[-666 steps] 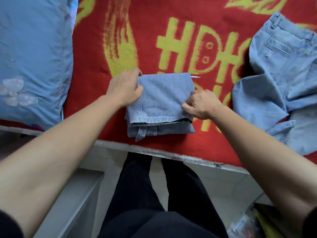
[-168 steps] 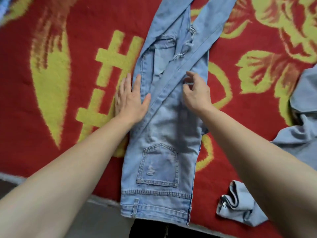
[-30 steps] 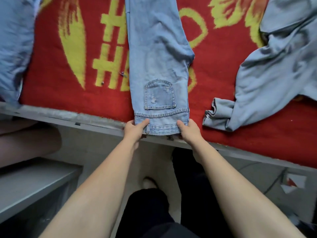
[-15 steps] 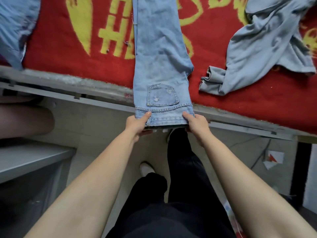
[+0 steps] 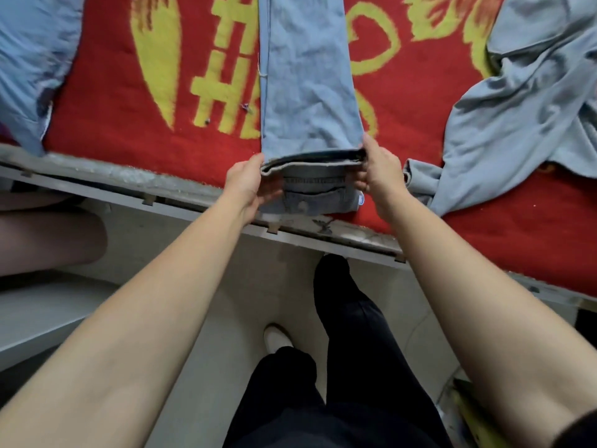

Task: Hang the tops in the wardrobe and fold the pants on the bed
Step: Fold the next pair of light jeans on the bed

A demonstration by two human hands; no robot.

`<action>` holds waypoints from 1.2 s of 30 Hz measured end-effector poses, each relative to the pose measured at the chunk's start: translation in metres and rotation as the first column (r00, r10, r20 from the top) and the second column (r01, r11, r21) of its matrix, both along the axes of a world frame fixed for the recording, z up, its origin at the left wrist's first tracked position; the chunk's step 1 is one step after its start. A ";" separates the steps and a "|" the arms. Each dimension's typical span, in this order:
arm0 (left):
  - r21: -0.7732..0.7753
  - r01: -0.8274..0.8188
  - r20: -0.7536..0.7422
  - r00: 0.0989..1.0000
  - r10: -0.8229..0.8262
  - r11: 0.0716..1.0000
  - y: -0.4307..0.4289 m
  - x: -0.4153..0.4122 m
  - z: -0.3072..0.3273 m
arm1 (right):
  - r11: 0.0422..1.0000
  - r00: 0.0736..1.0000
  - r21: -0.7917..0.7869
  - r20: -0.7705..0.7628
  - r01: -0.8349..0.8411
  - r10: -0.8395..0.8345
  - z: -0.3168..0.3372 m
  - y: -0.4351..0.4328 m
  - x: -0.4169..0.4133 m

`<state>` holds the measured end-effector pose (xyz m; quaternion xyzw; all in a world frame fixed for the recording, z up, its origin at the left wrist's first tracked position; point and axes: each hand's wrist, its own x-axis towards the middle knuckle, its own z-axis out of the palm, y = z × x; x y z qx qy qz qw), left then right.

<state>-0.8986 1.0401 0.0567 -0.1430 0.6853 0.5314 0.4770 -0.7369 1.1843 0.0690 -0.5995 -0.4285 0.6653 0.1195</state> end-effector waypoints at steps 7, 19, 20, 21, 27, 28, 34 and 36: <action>-0.317 0.520 -0.311 0.733 -0.604 0.794 0.051 -0.040 -0.053 | 0.750 0.730 0.126 0.381 -0.649 0.568 -0.053 0.062 -0.029; -0.876 0.470 -0.056 -0.319 -0.946 -0.107 0.021 -0.006 -0.093 | -0.338 -0.118 0.076 0.848 -0.938 0.517 -0.102 0.030 0.004; -0.868 0.484 -0.054 -0.313 -0.948 -0.110 0.023 -0.007 -0.090 | -0.330 -0.112 0.080 0.844 -0.941 0.524 -0.101 0.032 0.003; -0.855 0.508 -0.060 -0.303 -0.951 -0.108 0.026 -0.010 -0.084 | -0.316 -0.106 0.087 0.830 -0.945 0.547 -0.097 0.036 0.000; -0.742 0.664 -0.111 0.013 -0.994 0.092 0.061 -0.038 -0.024 | -0.057 0.081 0.212 0.588 -0.976 0.805 -0.041 0.083 -0.018; -0.730 0.679 -0.081 0.022 -0.996 0.074 0.069 -0.044 -0.013 | -0.046 0.089 0.214 0.582 -0.976 0.808 -0.030 0.092 -0.023; -0.582 0.798 -0.065 0.141 -0.988 0.152 0.106 -0.076 0.052 | 0.014 0.068 0.111 0.502 -0.994 0.862 0.024 0.141 -0.050; -0.531 0.781 -0.095 0.331 -0.939 0.329 0.109 -0.088 0.062 | 0.145 0.156 0.057 0.419 -0.988 0.894 0.035 0.156 -0.062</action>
